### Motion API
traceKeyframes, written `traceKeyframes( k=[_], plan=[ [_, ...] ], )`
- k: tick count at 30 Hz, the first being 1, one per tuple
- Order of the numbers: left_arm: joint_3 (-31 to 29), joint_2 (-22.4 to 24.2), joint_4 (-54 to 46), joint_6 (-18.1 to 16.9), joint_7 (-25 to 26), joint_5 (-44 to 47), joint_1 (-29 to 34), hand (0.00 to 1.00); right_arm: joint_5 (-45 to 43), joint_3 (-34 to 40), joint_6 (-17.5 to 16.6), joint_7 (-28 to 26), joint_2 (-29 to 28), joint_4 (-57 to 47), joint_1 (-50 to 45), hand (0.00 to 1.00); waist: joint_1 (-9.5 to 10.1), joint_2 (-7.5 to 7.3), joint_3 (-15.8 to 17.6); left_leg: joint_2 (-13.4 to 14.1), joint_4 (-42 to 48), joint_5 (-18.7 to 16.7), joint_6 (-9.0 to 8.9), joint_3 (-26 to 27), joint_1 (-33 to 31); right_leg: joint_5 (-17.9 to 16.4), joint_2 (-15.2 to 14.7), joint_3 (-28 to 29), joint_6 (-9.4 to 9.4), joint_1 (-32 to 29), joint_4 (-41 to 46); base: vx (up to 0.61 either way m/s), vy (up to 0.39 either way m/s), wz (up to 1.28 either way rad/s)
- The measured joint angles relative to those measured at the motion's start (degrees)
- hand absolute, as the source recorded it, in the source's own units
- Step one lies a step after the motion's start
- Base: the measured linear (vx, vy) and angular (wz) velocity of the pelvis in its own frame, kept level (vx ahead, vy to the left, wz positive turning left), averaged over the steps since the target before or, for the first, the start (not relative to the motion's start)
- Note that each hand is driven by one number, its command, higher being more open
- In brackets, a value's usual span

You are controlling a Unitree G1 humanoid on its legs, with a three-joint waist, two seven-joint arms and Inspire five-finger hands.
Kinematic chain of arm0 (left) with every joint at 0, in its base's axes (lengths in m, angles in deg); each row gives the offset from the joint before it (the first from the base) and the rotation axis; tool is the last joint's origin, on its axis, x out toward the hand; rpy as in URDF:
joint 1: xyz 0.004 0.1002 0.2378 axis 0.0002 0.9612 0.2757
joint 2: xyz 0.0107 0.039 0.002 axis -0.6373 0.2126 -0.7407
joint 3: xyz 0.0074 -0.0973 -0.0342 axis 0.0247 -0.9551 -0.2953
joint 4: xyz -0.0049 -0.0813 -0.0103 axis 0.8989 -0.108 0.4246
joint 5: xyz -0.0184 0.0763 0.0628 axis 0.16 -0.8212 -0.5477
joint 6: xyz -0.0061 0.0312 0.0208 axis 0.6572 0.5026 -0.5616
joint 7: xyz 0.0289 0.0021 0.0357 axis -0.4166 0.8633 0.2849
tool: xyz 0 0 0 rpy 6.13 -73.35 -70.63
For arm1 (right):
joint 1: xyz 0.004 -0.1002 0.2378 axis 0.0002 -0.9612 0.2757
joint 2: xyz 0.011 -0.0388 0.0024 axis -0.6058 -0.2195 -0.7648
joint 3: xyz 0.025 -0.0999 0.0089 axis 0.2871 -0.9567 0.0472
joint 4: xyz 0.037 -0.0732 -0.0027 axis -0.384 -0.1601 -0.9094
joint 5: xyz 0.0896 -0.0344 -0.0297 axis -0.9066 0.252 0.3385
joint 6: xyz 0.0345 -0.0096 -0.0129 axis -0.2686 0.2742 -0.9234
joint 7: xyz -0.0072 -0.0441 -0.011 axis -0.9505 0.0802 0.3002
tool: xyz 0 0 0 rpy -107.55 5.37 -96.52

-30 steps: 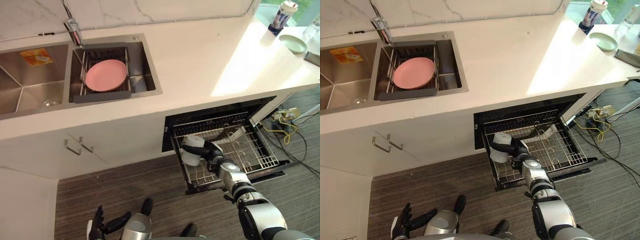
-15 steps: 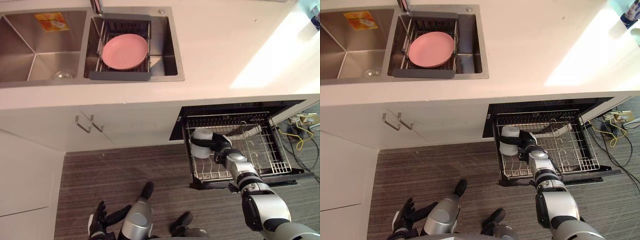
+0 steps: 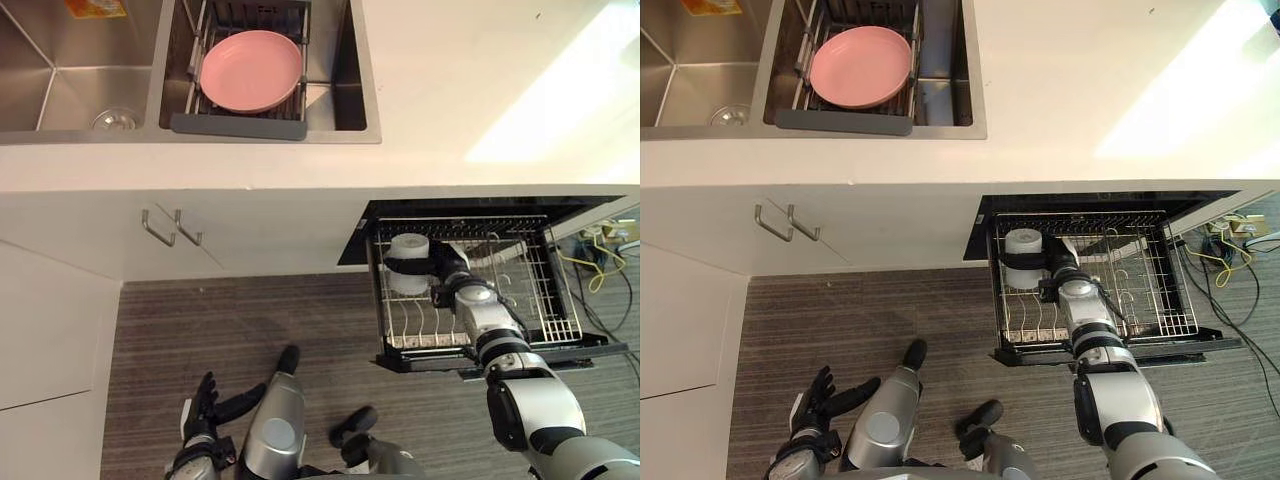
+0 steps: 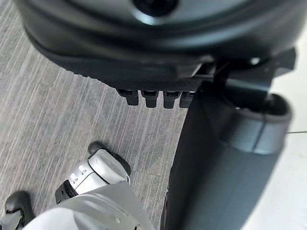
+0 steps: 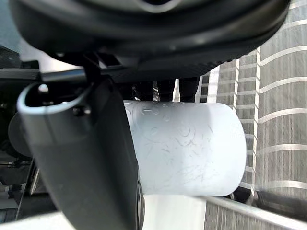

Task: Walk over to the sink, pick up the cup, carry it to the dishwasher, place the cup inside the dishwasher, then close the dishwasher door

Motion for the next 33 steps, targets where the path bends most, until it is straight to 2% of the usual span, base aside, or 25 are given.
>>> traceKeyframes(
  k=[2, 3, 10, 12, 16, 24, 26, 28, 31, 33],
  plan=[
    [0.0, 0.0, -0.1, 0.3, 0.0, 0.0, 0.0, 1.00, 0.0, 0.0, 0.0, 0.0, 0.5, -0.2, 0.7, 0.00, 0.03, 0.06, 0.6, 0.1, 0.3, -0.2, -0.02, 0.1, 0.0, -0.2, 0.0, 0.0, -0.21, -0.1, 0.6, 0.00, 0.000, 0.00],
    [0.0, 0.0, -0.1, 0.4, 0.0, 0.0, 0.0, 1.00, 0.0, 0.0, 0.0, 0.0, 0.6, -0.3, 0.9, 1.00, 0.05, 0.06, 0.7, 0.2, 0.5, -0.4, 0.02, 0.1, 0.0, -0.3, 0.0, -0.1, -0.26, -0.1, 0.8, 0.00, 0.000, 0.00],
    [0.5, 0.0, -0.9, 0.5, 0.0, 0.0, 0.0, 1.00, -0.4, -0.2, 0.9, -0.9, 0.6, -0.5, 1.9, 1.00, 0.09, 0.08, 0.7, 0.7, 1.2, -0.5, 0.08, 2.1, -0.1, -1.5, -0.4, -0.1, 0.11, -0.2, 1.8, 0.00, 0.000, 0.00],
    [0.6, 0.0, -1.0, 0.5, 0.1, 0.0, 0.0, 1.00, -0.6, -0.2, 0.9, -2.1, 0.6, -0.5, 1.9, 1.00, 0.08, 0.09, 0.7, 0.8, 1.4, -0.5, 0.04, 2.4, 0.0, -1.5, -0.3, 0.0, 0.09, -0.2, 1.8, -0.01, -0.001, -0.02],
    [0.7, -0.1, -1.3, 0.9, 0.1, 0.0, 0.0, 1.00, -0.6, -0.8, 1.6, -8.3, 0.9, -0.5, 1.7, 1.00, -0.01, 0.10, 0.7, 0.9, 1.3, -0.5, 0.02, 2.7, 0.4, -1.6, -0.3, 0.1, 0.07, 0.0, 1.8, -0.01, 0.001, -0.02],
    [0.7, -0.1, -1.8, 2.3, 0.0, -0.2, 0.5, 1.00, -1.2, -0.9, 0.8, -11.5, 1.5, -1.2, -1.7, 1.00, -0.08, 0.11, 0.4, 1.4, -0.4, -0.6, -0.08, 5.1, 3.9, -1.6, -0.3, 0.1, 0.11, 2.9, 0.7, 0.01, 0.001, 0.00],
    [0.6, 0.0, -1.7, 2.2, 0.1, -0.2, 1.2, 1.00, -1.3, -0.5, -1.1, -11.7, 1.9, -3.5, -4.9, 1.00, -0.74, -0.15, -0.2, 1.1, -1.1, -0.2, -0.02, 5.3, 4.8, -1.5, -0.5, 0.2, 0.27, 3.4, 0.3, 0.06, 0.015, -0.03],
    [0.6, 0.0, 0.2, 1.6, 0.2, -0.2, 2.5, 1.00, -1.3, -0.5, -3.5, -10.3, 1.9, -7.5, -10.0, 1.00, -2.65, -0.42, -2.6, 0.4, -3.6, 0.7, -0.02, 5.6, 6.4, -1.2, -0.8, 0.6, 0.80, 3.8, -0.7, 0.11, 0.033, -0.08],
    [0.6, 0.0, 1.2, 0.2, 0.2, -0.4, 5.8, 1.00, -4.7, -0.2, -5.4, -4.9, 1.7, -19.5, -19.9, 1.00, -6.22, -0.27, -4.8, -0.5, -7.2, 1.5, 0.13, 6.3, 10.4, -0.6, -1.2, 1.6, 1.69, 6.2, -2.7, 0.07, 0.024, -0.12],
    [-0.4, 0.2, 3.7, -0.8, 0.5, -1.2, 7.2, 1.00, -6.3, 2.0, -5.6, -2.3, -1.0, -30.0, -27.3, 1.00, -8.59, -0.31, -7.0, -0.5, -9.1, 1.8, 0.13, 7.6, 12.3, -0.5, -1.3, 3.1, 1.81, 6.5, -2.9, 0.07, 0.034, -0.28]
  ],
)
